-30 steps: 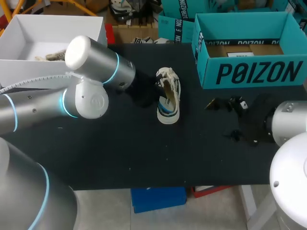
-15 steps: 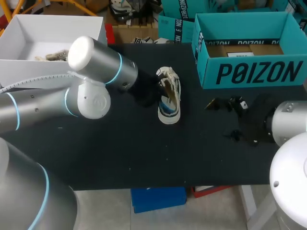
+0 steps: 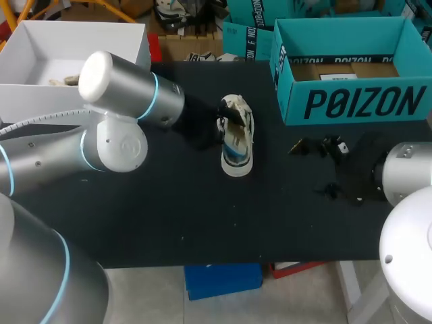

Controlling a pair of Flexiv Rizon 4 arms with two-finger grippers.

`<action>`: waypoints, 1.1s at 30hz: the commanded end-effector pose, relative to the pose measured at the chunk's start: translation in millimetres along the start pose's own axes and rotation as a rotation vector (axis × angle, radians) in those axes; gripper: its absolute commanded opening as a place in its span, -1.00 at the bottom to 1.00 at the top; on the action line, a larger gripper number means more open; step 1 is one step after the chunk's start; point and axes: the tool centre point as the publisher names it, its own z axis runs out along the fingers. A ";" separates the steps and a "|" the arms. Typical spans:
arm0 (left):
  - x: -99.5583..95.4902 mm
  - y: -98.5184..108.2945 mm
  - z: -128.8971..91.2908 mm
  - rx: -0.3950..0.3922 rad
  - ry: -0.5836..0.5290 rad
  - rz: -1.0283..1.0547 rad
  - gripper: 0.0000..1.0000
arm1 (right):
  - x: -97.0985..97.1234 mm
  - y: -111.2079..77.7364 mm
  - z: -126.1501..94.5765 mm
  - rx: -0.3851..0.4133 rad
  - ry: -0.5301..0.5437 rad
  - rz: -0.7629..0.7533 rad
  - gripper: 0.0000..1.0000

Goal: Take the shoe out of the shoebox, open the shoe tongue, remove and reinsert the insole, then place the shoe into the shoebox

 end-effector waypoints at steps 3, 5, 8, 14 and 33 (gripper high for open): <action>5.4 -14.2 -6.0 0.014 -0.016 0.001 1.00 | -8.1 1.2 -8.0 0.086 0.015 0.014 1.00; 7.4 -16.7 -3.2 0.024 -0.016 -0.001 0.63 | -8.1 1.2 -8.0 0.086 0.015 0.014 1.00; 8.6 -19.4 -0.7 0.036 -0.010 -0.003 -0.55 | -8.1 1.2 -8.0 0.086 0.015 0.014 1.00; 10.7 -20.6 1.9 0.049 0.003 0.001 -1.00 | -8.1 1.2 -8.0 0.086 0.015 0.014 1.00; -0.3 -31.0 1.0 0.069 0.005 0.022 -1.00 | -8.1 1.2 -8.0 0.086 0.015 0.014 1.00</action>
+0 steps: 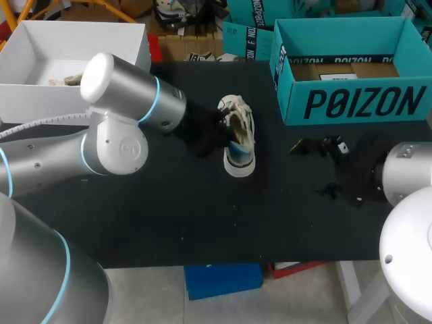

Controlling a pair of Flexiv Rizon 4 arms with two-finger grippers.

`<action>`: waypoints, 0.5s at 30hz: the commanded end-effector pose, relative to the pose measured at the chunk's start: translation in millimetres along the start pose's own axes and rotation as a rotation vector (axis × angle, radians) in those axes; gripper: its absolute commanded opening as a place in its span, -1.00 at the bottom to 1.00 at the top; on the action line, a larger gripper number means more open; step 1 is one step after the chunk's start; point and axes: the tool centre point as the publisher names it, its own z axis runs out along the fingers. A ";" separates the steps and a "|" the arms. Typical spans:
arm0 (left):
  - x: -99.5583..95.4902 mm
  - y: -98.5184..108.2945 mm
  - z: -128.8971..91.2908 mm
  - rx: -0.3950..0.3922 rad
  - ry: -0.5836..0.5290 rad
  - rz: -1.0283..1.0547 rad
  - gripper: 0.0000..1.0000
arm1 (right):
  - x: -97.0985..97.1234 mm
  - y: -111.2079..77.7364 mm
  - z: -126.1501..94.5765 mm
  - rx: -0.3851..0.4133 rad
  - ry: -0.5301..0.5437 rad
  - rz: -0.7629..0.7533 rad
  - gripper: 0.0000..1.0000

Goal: Take the shoe out of the shoebox, open the shoe tongue, remove and reinsert the insole, then place the shoe into the shoebox

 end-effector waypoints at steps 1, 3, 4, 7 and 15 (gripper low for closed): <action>-0.9 -8.4 -6.2 -0.004 0.001 0.004 -1.00 | -8.1 1.2 -8.0 0.086 0.015 0.014 1.00; -1.4 -11.1 -7.6 -0.004 0.005 0.005 -1.00 | -8.1 1.2 -8.0 0.086 0.015 0.014 1.00; -1.4 -12.2 -8.0 -0.003 0.006 0.005 -1.00 | -8.1 1.2 -8.0 0.086 0.015 0.014 1.00; -2.4 -16.1 -8.2 0.002 0.007 0.007 -1.00 | -8.1 1.2 -8.0 0.086 0.015 0.014 1.00; -8.8 -27.4 -1.7 0.031 0.029 0.032 -1.00 | -8.1 1.2 -8.0 0.086 0.015 0.014 1.00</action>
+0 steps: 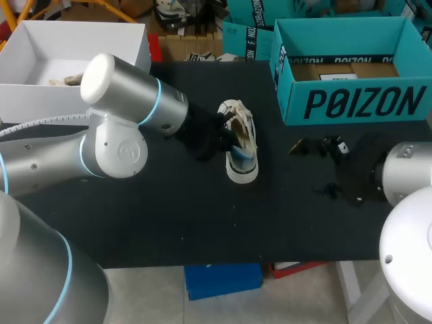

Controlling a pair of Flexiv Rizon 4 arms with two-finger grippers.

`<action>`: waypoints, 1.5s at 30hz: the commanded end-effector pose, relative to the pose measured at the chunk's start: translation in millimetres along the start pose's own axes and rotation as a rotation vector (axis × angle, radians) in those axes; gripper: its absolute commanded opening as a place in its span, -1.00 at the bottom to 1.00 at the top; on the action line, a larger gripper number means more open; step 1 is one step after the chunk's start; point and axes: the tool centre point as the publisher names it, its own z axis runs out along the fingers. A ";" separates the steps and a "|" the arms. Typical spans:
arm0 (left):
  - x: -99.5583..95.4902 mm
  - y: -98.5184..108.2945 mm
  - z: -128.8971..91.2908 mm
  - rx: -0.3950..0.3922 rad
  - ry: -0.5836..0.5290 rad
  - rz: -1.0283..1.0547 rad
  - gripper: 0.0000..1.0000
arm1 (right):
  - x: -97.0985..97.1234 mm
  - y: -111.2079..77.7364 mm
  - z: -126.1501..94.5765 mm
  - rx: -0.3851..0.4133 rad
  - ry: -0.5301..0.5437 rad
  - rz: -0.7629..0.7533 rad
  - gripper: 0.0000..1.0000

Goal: Take the shoe out of the shoebox, open the shoe tongue, remove and reinsert the insole, then place the shoe into the shoebox

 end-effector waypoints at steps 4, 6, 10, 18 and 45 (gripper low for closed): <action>-3.9 -9.6 4.8 0.023 0.020 0.005 -1.00 | -8.1 1.2 -8.0 0.086 0.015 0.014 1.00; -7.9 -13.5 3.0 0.023 0.017 0.014 -1.00 | -8.1 1.2 -8.0 0.086 0.015 0.014 1.00; 0.1 -13.5 15.7 0.066 0.108 -0.012 -1.00 | -8.1 1.2 -8.0 0.086 0.015 0.014 1.00; 14.4 -11.7 24.6 0.077 0.143 -0.022 -1.00 | -8.1 1.2 -8.0 0.086 0.015 0.014 1.00; 10.2 26.3 46.8 -0.076 0.276 -0.019 -1.00 | -8.1 1.2 -8.0 0.086 0.015 0.014 1.00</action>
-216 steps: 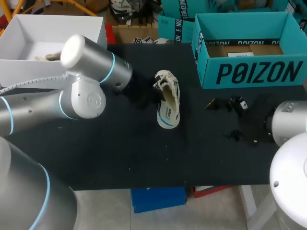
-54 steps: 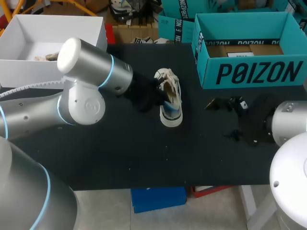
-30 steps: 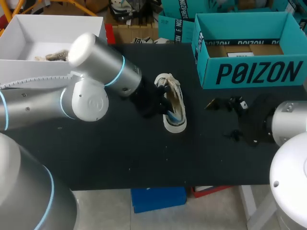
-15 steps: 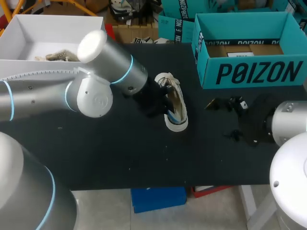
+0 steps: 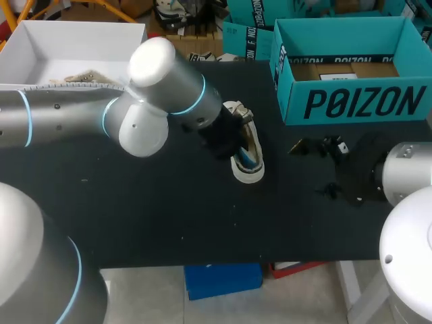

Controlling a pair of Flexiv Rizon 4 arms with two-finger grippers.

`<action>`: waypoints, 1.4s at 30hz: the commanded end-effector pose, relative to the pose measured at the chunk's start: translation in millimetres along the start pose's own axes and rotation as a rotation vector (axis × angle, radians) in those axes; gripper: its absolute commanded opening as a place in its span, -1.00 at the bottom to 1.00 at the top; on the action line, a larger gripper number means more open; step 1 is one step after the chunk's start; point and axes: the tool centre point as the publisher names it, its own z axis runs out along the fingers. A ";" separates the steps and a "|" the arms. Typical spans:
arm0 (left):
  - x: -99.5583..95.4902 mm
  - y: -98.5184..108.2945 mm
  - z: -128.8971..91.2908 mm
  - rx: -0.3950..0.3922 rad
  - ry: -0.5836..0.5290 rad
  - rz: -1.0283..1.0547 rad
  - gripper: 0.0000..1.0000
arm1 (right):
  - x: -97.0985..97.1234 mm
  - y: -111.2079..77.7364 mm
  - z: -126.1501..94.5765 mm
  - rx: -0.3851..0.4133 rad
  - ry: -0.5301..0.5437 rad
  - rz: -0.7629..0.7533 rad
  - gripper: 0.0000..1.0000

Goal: Take the shoe out of the shoebox, open the shoe tongue, remove and reinsert the insole, then place the shoe into the shoebox

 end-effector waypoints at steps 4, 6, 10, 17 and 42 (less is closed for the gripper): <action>-11.1 1.0 14.3 -0.009 -0.008 -0.019 -1.00 | -8.1 1.2 -8.1 0.086 0.015 0.014 1.00; -9.6 -1.0 18.2 -0.001 -0.006 -0.028 -1.00 | -8.1 1.2 -8.1 0.086 0.015 0.014 1.00; -3.1 -8.3 26.6 0.016 -0.005 -0.047 -1.00 | -8.1 1.2 -8.1 0.086 0.015 0.014 1.00; 9.3 -20.7 36.4 0.091 -0.021 -0.096 -1.00 | -8.1 1.2 -8.1 0.086 0.015 0.014 1.00; -26.9 -6.9 -53.9 0.101 -0.193 -0.011 1.00 | -8.1 1.2 -8.1 0.086 0.015 0.014 1.00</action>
